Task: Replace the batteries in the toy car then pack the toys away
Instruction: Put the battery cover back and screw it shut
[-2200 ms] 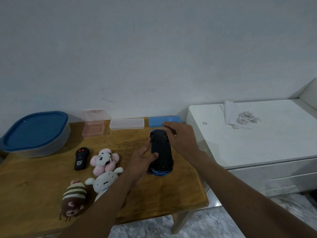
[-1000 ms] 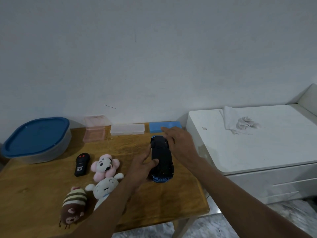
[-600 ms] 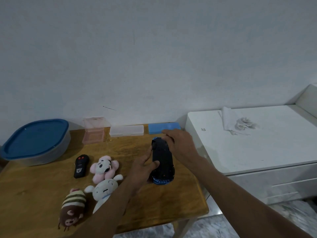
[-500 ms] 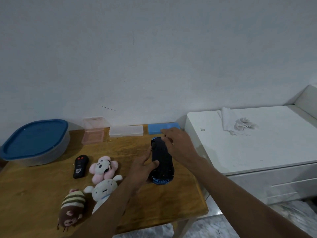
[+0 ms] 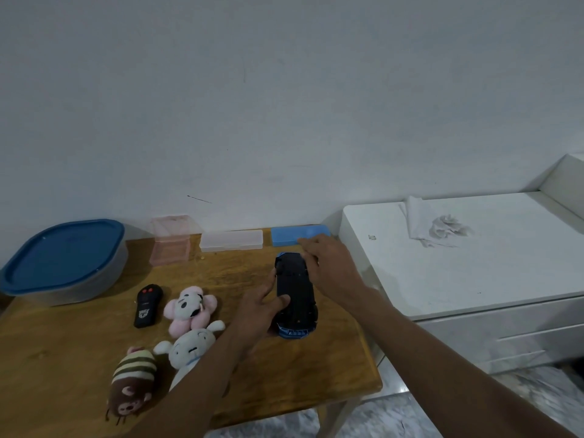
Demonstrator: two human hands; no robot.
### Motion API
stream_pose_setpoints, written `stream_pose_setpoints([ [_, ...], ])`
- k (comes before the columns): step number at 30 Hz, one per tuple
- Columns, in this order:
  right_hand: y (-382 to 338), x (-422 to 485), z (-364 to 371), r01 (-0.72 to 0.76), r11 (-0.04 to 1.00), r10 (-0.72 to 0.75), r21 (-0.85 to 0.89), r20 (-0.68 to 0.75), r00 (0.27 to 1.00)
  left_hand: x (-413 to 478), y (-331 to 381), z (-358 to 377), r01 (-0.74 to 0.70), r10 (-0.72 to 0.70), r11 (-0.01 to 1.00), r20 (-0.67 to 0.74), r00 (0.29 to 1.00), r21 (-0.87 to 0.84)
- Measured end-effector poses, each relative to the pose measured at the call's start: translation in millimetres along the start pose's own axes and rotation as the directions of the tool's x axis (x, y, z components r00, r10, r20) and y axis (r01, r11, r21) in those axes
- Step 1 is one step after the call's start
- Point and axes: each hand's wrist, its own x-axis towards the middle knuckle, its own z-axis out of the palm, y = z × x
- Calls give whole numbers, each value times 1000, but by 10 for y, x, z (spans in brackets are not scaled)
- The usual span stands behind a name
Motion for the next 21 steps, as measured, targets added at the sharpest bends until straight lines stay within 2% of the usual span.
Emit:
stream_pose_setpoints([
  [14,-40,-1,26,-66,998,66,-4,69,995,-66,-16,-10,-3,3,1000,1,1000,-10],
  [21,-27,-32,20,-250,965,252,84,-15,968,-87,-29,9,-3,3,1000,-1,1000,-21],
])
